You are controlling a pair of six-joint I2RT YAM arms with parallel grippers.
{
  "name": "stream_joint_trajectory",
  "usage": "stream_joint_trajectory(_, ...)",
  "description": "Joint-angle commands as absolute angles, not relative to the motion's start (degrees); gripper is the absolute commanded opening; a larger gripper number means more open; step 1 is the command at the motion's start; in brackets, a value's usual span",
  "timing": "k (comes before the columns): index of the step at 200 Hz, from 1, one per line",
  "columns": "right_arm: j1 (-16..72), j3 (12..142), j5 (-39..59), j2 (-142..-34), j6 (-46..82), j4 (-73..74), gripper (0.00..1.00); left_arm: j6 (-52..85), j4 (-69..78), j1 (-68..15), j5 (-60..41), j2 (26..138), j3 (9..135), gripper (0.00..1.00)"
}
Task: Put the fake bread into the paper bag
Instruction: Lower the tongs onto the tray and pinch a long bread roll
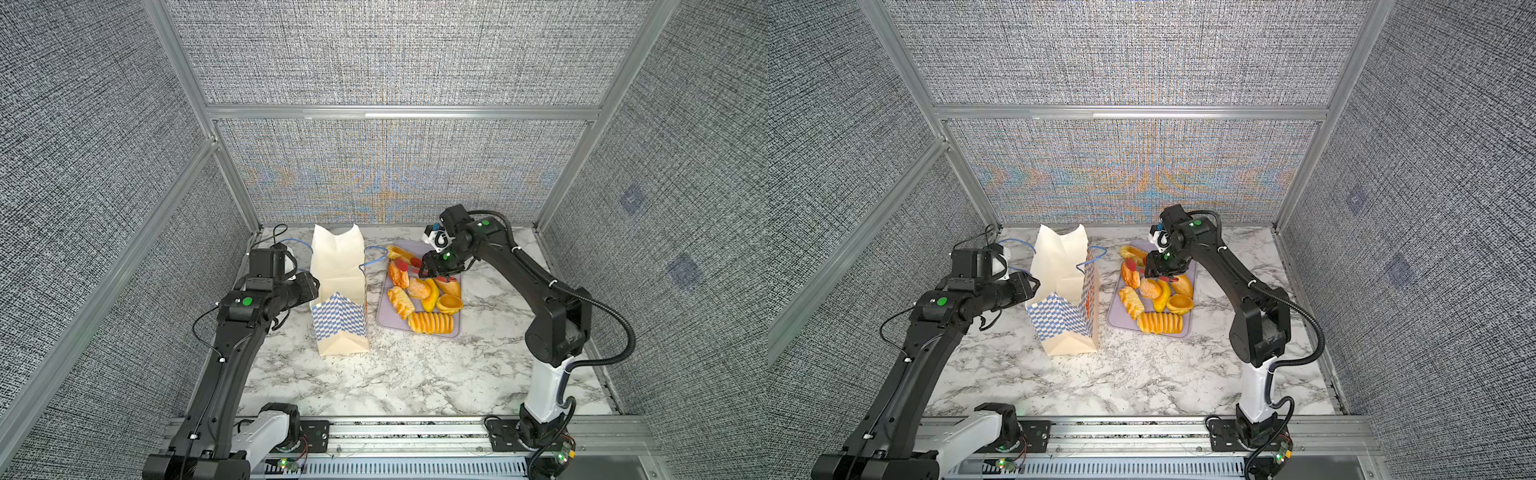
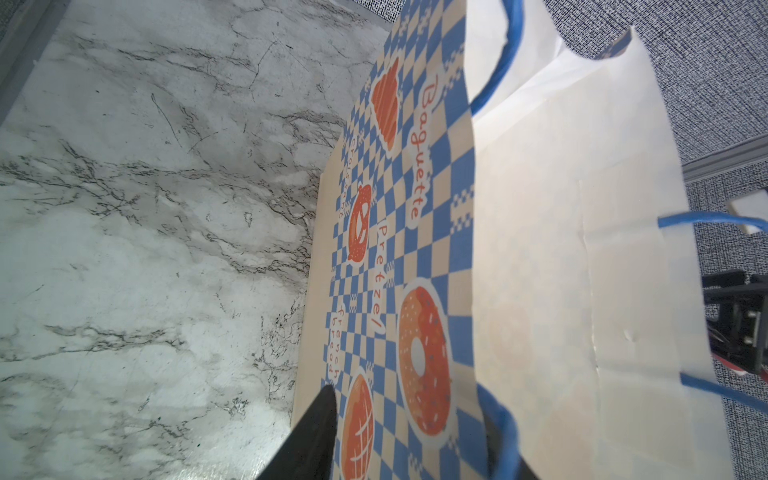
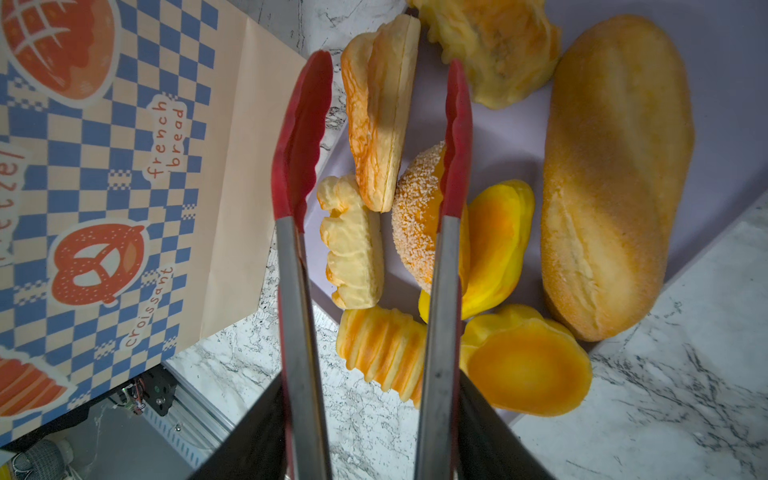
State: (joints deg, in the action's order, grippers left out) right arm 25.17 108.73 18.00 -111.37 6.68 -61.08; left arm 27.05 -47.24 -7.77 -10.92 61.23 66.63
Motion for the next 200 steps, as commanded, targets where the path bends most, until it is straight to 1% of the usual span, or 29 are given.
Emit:
stream_joint_trajectory(1, 25.5, 110.1, 17.5, -112.5, 5.2, -62.7, 0.59, 27.3, -46.0, -7.8, -10.8, 61.0, 66.4, 0.48)
stream_joint_trajectory(95, 27.2, 112.1, 16.6, -116.7, 5.3, -62.8, 0.59, 27.2, -45.8, -7.8, -10.6, 61.3, 65.9, 0.48)
stream_joint_trajectory(145, 27.2, 113.9, 16.3, -118.6, 5.4, -62.8, 0.55, 27.2, -45.5, -7.8, -10.6, 61.3, 65.6, 0.48)
stream_joint_trajectory(183, 27.2, 114.1, 15.9, -119.0, 5.4, -62.9, 0.50, 27.2, -45.5, -7.8, -10.4, 61.3, 65.6, 0.48)
stream_joint_trajectory(200, 27.2, 113.8, 15.9, -118.7, 5.5, -62.9, 0.47, 27.2, -45.6, -7.8, -10.2, 61.3, 65.5, 0.51)
